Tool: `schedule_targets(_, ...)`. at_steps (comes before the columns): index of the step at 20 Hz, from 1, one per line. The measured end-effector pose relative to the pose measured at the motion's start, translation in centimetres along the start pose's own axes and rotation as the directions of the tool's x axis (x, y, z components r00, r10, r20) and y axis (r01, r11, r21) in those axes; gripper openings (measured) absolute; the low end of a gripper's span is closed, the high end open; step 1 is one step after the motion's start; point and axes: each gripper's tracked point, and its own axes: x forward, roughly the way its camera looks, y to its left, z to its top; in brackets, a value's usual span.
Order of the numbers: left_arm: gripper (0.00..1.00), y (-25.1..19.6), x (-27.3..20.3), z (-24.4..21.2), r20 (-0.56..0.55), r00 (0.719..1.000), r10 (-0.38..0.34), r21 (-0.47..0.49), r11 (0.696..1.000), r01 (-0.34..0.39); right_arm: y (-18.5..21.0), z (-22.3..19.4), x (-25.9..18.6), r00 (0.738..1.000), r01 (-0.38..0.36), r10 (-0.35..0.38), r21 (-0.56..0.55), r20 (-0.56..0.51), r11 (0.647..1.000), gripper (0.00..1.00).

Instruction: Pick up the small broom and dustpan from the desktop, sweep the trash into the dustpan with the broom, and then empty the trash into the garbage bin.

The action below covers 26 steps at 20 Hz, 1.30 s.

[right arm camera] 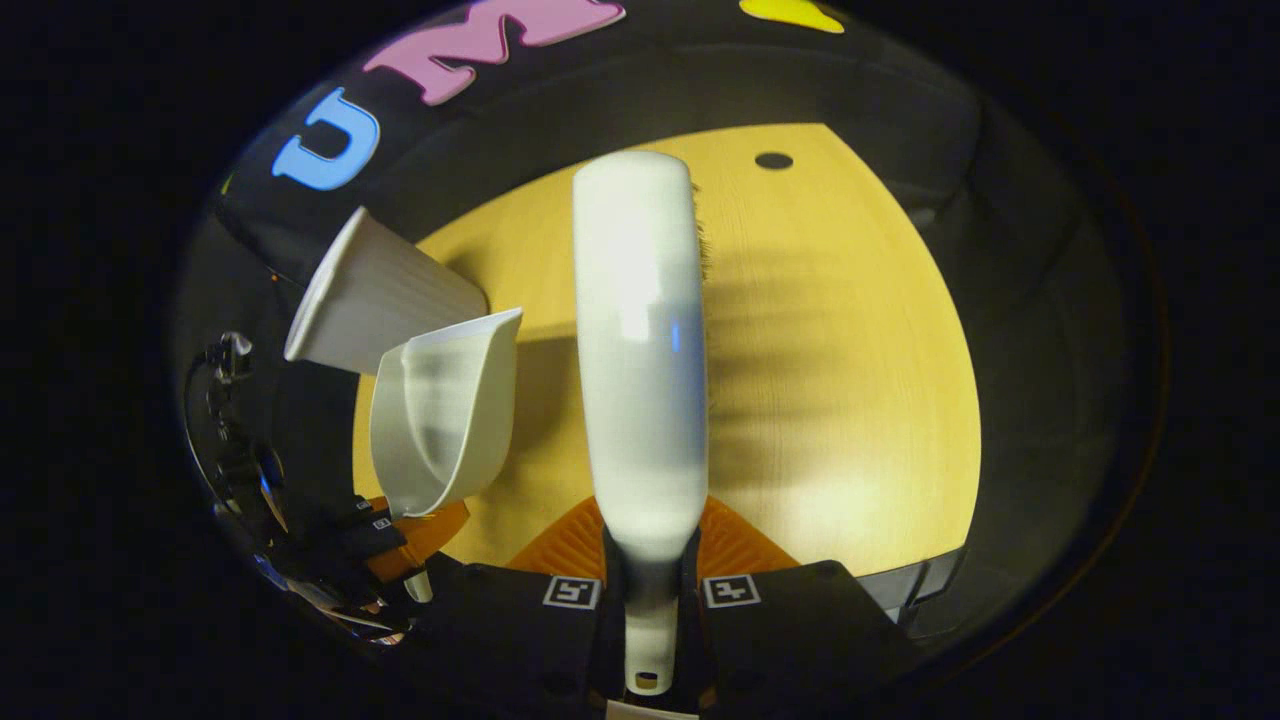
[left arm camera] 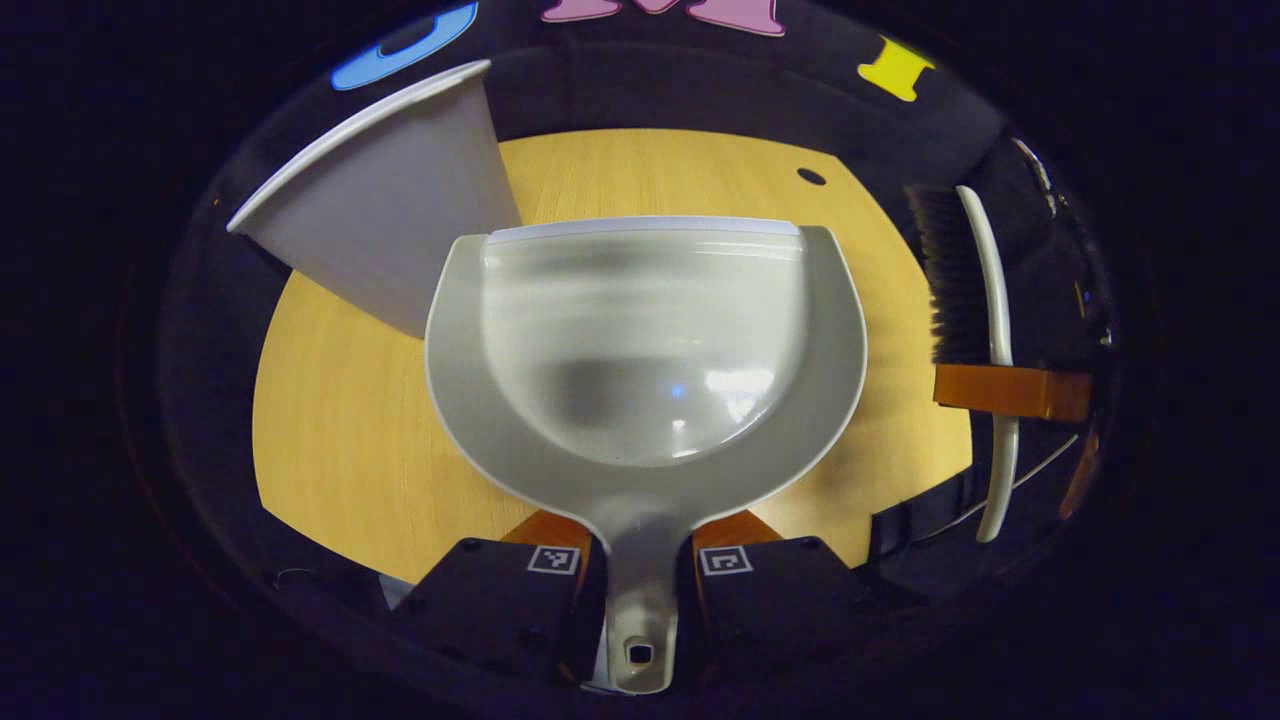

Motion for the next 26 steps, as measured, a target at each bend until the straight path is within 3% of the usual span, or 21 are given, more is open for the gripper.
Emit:
schedule_targets(7, 0.27, -1.0, -1.8, 5.4, -0.127, 0.992, 0.016, -0.032, 0.999, -0.021, -0.4, 1.5, 2.7, 0.981, 0.107, -0.105, 0.002, -0.164, 0.994, 0.23)
schedule_targets(14, 0.28, -1.4, -1.8, 5.2, -0.169, 0.983, 0.066, -0.001, 0.998, -0.067, -3.1, -0.7, 4.1, 0.938, 0.226, -0.237, -0.072, -0.253, 0.972, 0.23)
schedule_targets(24, 0.3, -1.2, -1.5, 4.5, -0.213, 0.976, 0.055, 0.019, 0.998, -0.052, -2.4, -1.2, 3.8, 0.932, 0.23, -0.232, -0.041, -0.278, 0.972, 0.28)
schedule_targets(25, 0.33, -1.3, -1.7, 4.2, -0.224, 0.973, 0.05, 0.033, 0.999, -0.044, -2.3, -1.2, 3.6, 0.933, 0.229, -0.231, -0.04, -0.276, 0.973, 0.31)
schedule_targets(26, 0.42, -1.1, -1.9, 4.4, -0.224, 0.972, 0.066, 0.044, 0.997, -0.058, -2.1, -1.3, 3.5, 0.933, 0.227, -0.229, -0.041, -0.278, 0.973, 0.32)
